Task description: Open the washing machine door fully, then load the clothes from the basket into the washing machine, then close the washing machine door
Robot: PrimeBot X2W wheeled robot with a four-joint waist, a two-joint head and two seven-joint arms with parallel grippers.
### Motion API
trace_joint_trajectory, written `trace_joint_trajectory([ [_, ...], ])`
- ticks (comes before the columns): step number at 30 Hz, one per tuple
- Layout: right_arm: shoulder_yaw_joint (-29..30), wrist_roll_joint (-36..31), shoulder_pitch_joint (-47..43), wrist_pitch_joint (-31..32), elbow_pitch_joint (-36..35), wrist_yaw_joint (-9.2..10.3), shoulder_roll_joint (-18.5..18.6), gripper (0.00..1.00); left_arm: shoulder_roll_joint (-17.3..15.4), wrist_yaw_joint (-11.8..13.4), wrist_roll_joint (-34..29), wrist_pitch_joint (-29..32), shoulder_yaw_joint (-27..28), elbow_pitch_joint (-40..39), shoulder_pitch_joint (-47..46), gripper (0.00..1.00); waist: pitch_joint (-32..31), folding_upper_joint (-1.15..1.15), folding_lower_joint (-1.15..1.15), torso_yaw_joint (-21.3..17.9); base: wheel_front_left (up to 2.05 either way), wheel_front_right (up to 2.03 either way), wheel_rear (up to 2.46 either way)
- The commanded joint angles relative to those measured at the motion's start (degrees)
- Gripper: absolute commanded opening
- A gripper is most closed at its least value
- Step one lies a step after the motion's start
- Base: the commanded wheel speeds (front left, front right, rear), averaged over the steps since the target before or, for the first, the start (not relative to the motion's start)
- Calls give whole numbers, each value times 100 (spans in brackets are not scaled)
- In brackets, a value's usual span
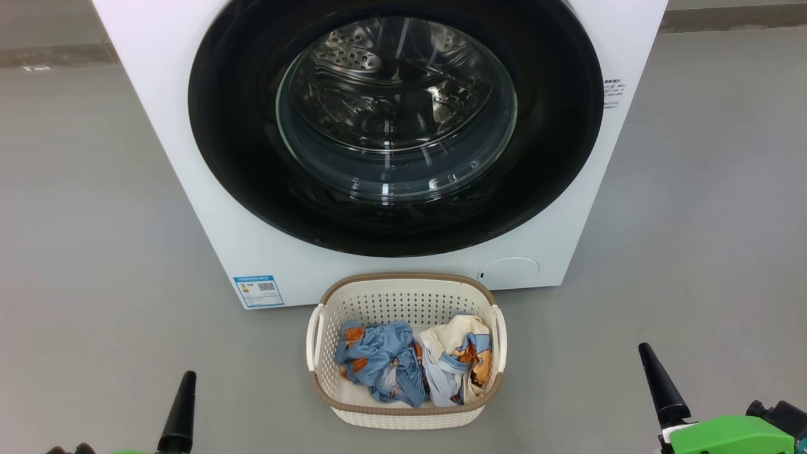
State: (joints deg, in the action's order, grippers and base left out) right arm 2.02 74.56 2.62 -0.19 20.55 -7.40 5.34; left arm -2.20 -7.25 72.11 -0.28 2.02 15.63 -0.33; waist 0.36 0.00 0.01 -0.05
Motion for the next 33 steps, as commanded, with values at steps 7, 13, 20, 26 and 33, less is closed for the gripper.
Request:
trace_joint_trajectory([
  [7, -179, -553, 276, -156, -51, -3, 151, 100, -125, -12, -625, -141, 38, -235, -152, 100, -2, 0, -1, -2, 0, 0, 0],
  [13, -277, -1003, 304, -256, 22, -4, 207, 100, -134, -13, -1127, -242, 0, -254, -136, 100, -5, 0, -1, 2, 0, 0, 0],
  [20, -410, -1530, 348, -391, 115, -4, 288, 100, -159, -14, -1748, -377, -45, -299, -128, 100, -14, 0, -1, 7, 0, 0, 0],
  [26, -486, -1878, 364, -491, 162, -5, 336, 100, -186, -15, -2182, -477, -93, -329, -109, 100, -20, 0, -1, 6, 0, 0, 0],
  [33, -573, -2215, 392, -591, 206, -5, 383, 100, -215, -16, -2598, -578, -126, -379, -104, 100, -16, 0, -1, 5, 0, 0, 0],
])
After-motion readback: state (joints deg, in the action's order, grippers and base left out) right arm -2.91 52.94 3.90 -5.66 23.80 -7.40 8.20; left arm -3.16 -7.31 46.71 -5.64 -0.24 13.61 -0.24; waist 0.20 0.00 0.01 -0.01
